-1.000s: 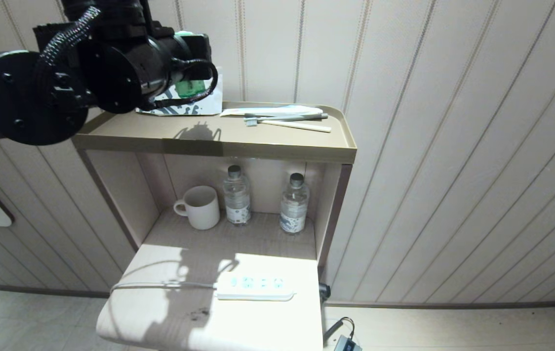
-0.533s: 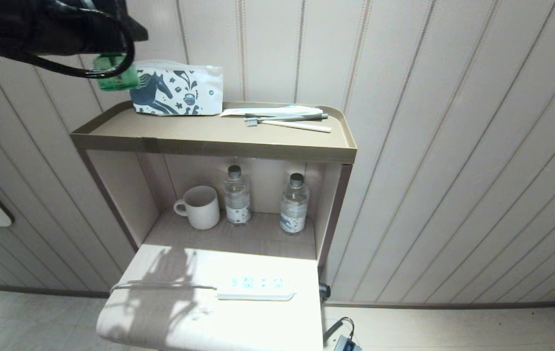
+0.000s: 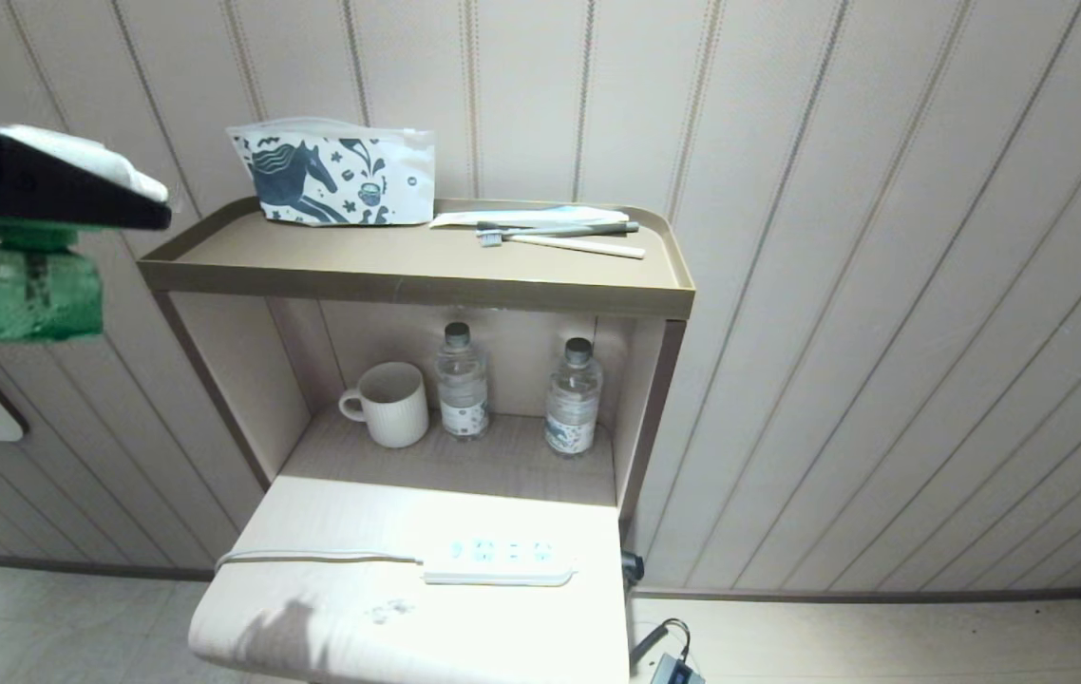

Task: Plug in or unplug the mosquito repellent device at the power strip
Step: Insert the plug into the socket

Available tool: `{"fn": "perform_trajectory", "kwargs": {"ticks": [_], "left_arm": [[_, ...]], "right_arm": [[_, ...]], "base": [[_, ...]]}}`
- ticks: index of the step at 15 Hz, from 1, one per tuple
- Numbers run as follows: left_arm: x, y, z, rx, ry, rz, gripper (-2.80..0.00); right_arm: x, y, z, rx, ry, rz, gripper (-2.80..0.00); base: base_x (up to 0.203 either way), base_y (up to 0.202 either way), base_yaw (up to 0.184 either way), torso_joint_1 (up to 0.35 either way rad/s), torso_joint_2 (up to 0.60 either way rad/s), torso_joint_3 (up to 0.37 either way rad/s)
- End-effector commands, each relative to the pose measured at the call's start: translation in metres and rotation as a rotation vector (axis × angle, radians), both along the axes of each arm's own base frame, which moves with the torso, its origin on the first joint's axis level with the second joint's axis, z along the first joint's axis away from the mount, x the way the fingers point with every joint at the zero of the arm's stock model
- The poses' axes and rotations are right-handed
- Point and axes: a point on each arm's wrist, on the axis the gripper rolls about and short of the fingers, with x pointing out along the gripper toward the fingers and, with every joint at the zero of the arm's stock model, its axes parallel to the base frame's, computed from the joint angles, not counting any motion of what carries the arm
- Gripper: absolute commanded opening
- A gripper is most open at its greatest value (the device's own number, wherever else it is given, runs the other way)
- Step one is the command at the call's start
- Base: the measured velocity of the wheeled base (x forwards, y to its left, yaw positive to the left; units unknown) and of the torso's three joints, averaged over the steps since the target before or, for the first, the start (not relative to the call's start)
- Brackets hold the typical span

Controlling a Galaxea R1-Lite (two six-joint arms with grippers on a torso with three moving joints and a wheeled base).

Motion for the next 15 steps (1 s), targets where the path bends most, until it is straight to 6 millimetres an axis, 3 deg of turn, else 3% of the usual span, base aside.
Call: {"fn": "perform_trajectory", "kwargs": {"ticks": [1,3,7,11,15], "left_arm": [[-0.006,-0.002,-0.011,0.044,0.099,-0.032,-2.80],[0.000,-0.012,-0.035,0.097,0.237,-0.063,-2.80],[0.034,-0.047,-0.089,0.153,0.472,-0.056,-2.80],[0.050,-0.089,-0.126,0.217,0.591,-0.092,-2.80],[0.057,-0.115,-0.148,0.241,0.700,-0.168,-2.80]], "right_arm": [[0.000,0.000,0.000,-0.001,0.000,0.001,-2.80],[0.000,0.000,0.000,-0.001,0.000,0.001,-2.80],[0.000,0.000,0.000,-0.001,0.000,0.001,-2.80],[0.000,0.000,0.000,-0.001,0.000,0.001,-2.80],[0.000,0.000,0.000,-0.001,0.000,0.001,-2.80]], "base": [[0.000,0.000,0.000,0.000,0.00,0.000],[0.000,0.000,0.000,0.000,0.00,0.000],[0.000,0.000,0.000,0.000,0.00,0.000],[0.000,0.000,0.000,0.000,0.00,0.000],[0.000,0.000,0.000,0.000,0.00,0.000]]}}
